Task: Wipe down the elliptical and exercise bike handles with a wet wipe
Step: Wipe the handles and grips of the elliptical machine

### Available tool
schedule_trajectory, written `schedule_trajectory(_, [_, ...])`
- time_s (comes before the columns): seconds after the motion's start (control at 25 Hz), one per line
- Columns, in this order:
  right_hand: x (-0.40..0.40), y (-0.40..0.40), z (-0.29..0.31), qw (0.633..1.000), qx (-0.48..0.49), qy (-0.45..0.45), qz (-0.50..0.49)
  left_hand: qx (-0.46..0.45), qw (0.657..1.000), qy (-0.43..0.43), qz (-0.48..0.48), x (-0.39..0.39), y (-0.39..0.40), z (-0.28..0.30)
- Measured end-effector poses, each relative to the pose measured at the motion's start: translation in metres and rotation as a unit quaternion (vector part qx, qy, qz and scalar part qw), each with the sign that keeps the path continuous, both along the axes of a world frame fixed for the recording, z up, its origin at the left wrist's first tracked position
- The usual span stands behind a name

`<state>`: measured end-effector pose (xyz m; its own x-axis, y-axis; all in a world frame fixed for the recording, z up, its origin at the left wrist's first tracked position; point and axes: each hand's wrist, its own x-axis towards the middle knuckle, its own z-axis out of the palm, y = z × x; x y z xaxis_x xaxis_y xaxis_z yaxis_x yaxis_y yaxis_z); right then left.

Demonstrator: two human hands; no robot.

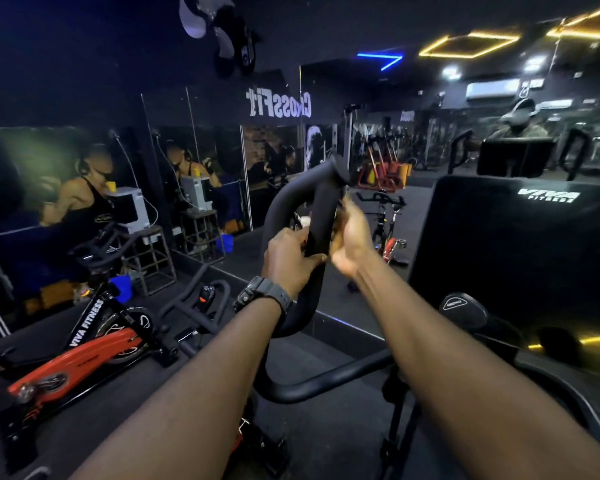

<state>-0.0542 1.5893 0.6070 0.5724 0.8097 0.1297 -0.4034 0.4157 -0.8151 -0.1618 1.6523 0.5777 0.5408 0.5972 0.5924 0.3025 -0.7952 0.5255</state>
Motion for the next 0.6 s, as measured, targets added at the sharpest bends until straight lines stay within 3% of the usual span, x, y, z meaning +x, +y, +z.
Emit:
schedule_trajectory(0.08, [-0.002,-0.001,0.016,0.999,0.003,-0.040,0.010,-0.052,0.998,-0.037,0.028,0.001,-0.003,-0.001])
schedule_trajectory(0.16, [-0.013,-0.005,-0.023,0.996,-0.031,-0.077,0.036,-0.097,0.991,-0.072,0.050,0.000,-0.004,-0.007])
schedule_trajectory(0.24, [-0.018,-0.011,-0.055,0.994,-0.028,-0.054,0.086,-0.111,0.988,-0.093,0.060,0.001,-0.003,-0.016])
schedule_trajectory(0.44, [0.002,-0.007,-0.003,0.993,0.032,-0.041,0.101,-0.078,0.986,-0.110,0.094,0.008,-0.006,-0.025])
schedule_trajectory(0.56, [-0.010,-0.018,-0.069,0.982,-0.051,-0.137,0.116,-0.097,0.981,-0.130,0.103,0.007,-0.008,-0.029])
schedule_trajectory(0.6, [-0.016,-0.020,-0.085,0.983,-0.051,-0.117,0.135,-0.102,0.980,-0.136,0.104,0.008,-0.007,-0.031])
